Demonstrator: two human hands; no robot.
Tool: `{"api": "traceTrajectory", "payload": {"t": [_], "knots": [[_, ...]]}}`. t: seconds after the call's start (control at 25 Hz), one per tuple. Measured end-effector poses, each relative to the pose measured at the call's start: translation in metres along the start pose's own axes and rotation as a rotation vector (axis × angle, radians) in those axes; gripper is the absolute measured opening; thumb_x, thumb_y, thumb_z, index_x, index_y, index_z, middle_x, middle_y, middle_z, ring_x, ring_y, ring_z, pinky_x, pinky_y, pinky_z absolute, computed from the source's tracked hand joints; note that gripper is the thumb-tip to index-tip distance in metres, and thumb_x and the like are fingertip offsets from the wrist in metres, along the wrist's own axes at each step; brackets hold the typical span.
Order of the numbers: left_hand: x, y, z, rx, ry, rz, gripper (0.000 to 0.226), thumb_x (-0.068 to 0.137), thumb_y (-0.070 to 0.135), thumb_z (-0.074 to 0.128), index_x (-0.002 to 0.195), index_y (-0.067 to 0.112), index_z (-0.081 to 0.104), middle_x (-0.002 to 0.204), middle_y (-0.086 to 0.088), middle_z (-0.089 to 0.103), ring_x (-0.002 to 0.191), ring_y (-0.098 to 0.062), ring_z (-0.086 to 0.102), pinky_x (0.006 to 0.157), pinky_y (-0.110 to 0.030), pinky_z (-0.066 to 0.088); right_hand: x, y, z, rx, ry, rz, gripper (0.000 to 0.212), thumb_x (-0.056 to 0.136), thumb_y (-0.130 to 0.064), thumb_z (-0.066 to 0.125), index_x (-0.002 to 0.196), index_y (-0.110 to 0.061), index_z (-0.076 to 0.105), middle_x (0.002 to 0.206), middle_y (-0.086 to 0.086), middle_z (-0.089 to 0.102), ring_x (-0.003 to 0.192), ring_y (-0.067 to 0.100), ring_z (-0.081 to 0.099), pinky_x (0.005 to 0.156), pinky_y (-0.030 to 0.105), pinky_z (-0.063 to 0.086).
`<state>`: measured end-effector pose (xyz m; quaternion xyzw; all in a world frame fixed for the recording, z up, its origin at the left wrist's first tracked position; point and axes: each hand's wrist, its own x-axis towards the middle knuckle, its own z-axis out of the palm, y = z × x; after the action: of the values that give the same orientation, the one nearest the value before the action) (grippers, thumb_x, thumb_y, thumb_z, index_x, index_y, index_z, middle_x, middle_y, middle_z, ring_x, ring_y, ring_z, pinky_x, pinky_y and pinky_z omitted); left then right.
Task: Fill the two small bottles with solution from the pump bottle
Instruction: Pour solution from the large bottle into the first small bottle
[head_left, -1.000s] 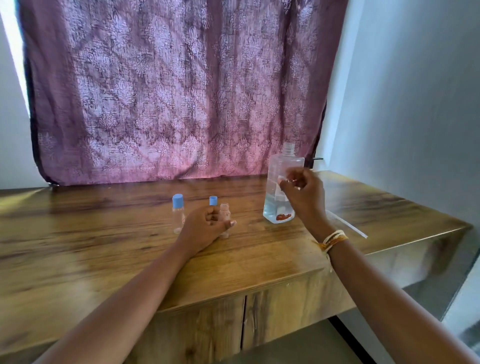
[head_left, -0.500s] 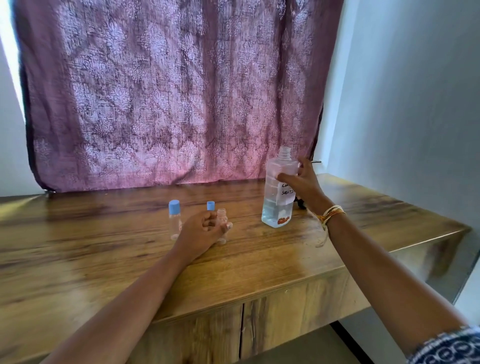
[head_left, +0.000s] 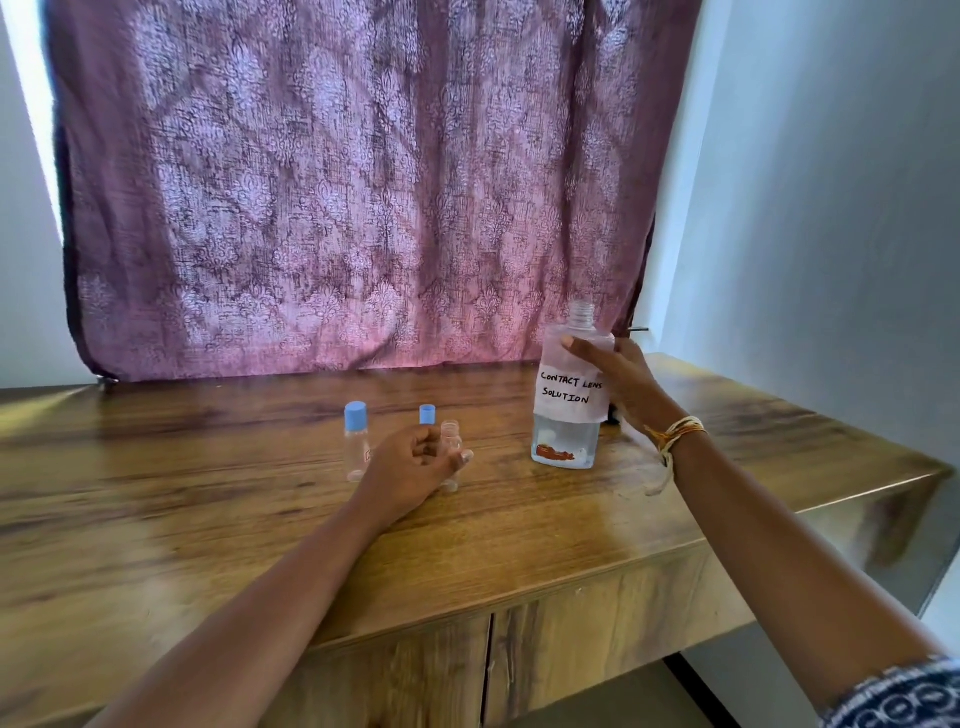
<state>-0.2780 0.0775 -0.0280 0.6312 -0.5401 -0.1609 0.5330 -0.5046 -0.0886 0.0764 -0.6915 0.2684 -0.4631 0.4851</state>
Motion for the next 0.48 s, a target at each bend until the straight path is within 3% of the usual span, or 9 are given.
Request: {"api": "traceTrajectory", "payload": {"t": [0.08,0.24,0.32,0.48], "knots": [[-0.001,0.001,0.000,-0.005,0.003,0.008,0.080,0.057,0.071,0.072,0.113,0.014,0.066,0.103,-0.001,0.073,0.096,-0.014,0.070,0.087,-0.034,0.059,0.000,0.001,0.000,0.047,-0.067,-0.010,0.057,0.069,-0.036,0.081,0.113,-0.003,0.066,0.105,0.024,0.070,0.096,0.043,0.068,0.089,0.060,0.053],[-0.002,0.004,0.003,-0.026,0.019,0.022,0.038,0.075,0.044,0.077,0.101,0.017,0.068,0.093,0.001,0.072,0.090,-0.015,0.070,0.085,-0.037,0.059,0.000,-0.003,0.004,0.073,-0.104,0.033,0.062,0.058,-0.033,0.086,0.113,-0.012,0.067,0.103,0.017,0.073,0.094,0.037,0.069,0.087,0.054,0.055],[-0.002,0.005,0.003,-0.039,0.023,0.027,0.043,0.075,0.042,0.078,0.108,0.015,0.067,0.095,0.000,0.072,0.090,-0.015,0.070,0.084,-0.036,0.060,-0.002,-0.007,0.009,0.041,-0.087,0.001,0.051,0.060,-0.024,0.086,0.106,-0.015,0.068,0.096,0.011,0.075,0.086,0.029,0.072,0.081,0.049,0.058],[-0.001,0.004,0.002,-0.086,0.012,0.036,0.051,0.074,0.042,0.078,0.116,0.016,0.064,0.098,-0.005,0.073,0.089,-0.021,0.073,0.080,-0.034,0.061,-0.012,-0.016,0.031,-0.201,-0.020,-0.168,0.047,0.065,-0.015,0.088,0.103,-0.021,0.062,0.091,-0.004,0.071,0.074,0.003,0.069,0.065,0.021,0.054]]}}
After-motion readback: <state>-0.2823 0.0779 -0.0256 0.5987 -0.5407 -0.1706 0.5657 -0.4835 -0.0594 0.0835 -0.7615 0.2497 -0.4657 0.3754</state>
